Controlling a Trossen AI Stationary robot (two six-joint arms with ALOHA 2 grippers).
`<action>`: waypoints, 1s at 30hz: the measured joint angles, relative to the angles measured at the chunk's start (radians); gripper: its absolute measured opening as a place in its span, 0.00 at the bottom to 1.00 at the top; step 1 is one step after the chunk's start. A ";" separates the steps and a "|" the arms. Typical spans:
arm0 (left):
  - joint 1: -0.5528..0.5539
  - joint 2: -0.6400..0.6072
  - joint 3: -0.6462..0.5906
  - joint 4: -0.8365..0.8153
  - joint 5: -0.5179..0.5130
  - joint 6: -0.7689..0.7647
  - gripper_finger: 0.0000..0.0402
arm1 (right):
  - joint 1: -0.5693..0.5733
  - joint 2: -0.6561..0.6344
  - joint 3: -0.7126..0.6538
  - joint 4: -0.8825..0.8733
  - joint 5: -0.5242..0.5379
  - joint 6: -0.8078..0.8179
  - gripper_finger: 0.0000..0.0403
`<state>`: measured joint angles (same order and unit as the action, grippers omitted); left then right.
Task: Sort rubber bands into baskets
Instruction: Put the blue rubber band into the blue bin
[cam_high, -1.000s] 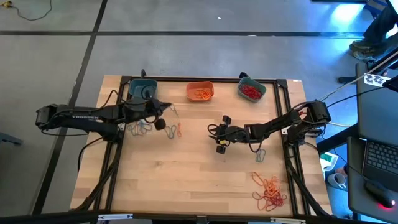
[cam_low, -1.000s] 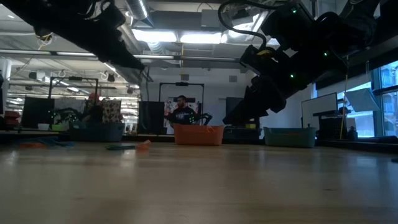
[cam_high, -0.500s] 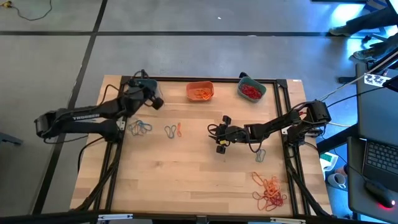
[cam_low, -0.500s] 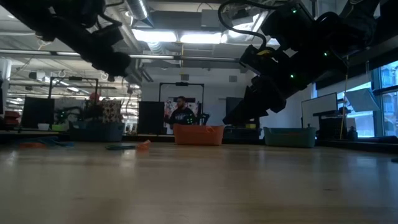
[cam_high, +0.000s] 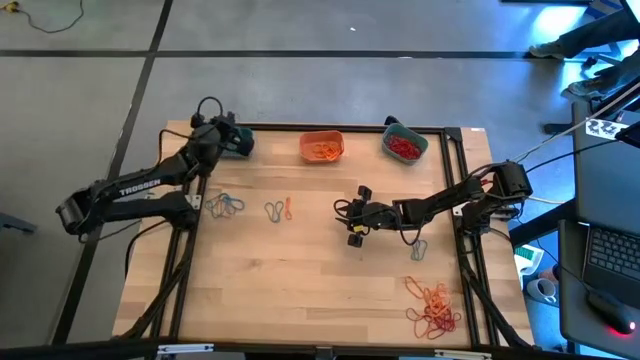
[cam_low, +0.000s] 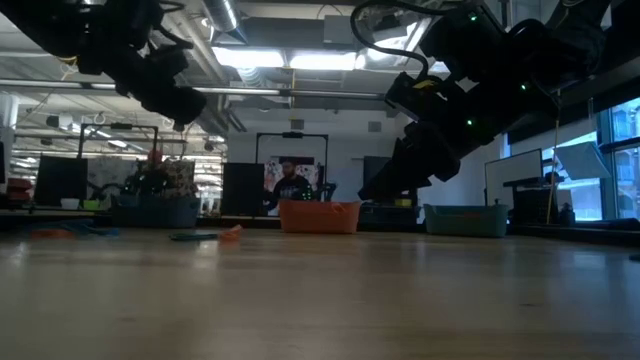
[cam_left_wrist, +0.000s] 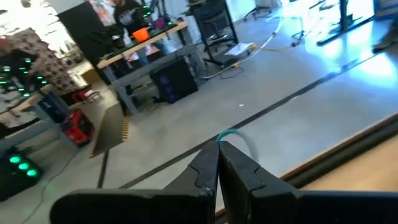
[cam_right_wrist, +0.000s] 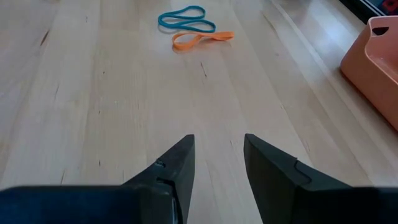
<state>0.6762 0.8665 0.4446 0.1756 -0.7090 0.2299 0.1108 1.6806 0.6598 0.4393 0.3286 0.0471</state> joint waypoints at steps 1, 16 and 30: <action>0.014 0.000 0.000 -0.001 0.000 0.008 0.02 | 0.000 0.000 0.000 0.000 0.000 0.000 0.35; 0.097 0.073 0.000 -0.170 0.029 -0.039 0.02 | 0.000 0.000 0.000 0.004 0.000 0.000 0.35; 0.097 0.122 0.000 -0.232 0.029 -0.044 0.20 | 0.000 0.000 0.000 0.008 0.000 0.000 0.35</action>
<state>0.7731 0.9886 0.4446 -0.0566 -0.6803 0.1856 0.1107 1.6806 0.6598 0.4473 0.3286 0.0472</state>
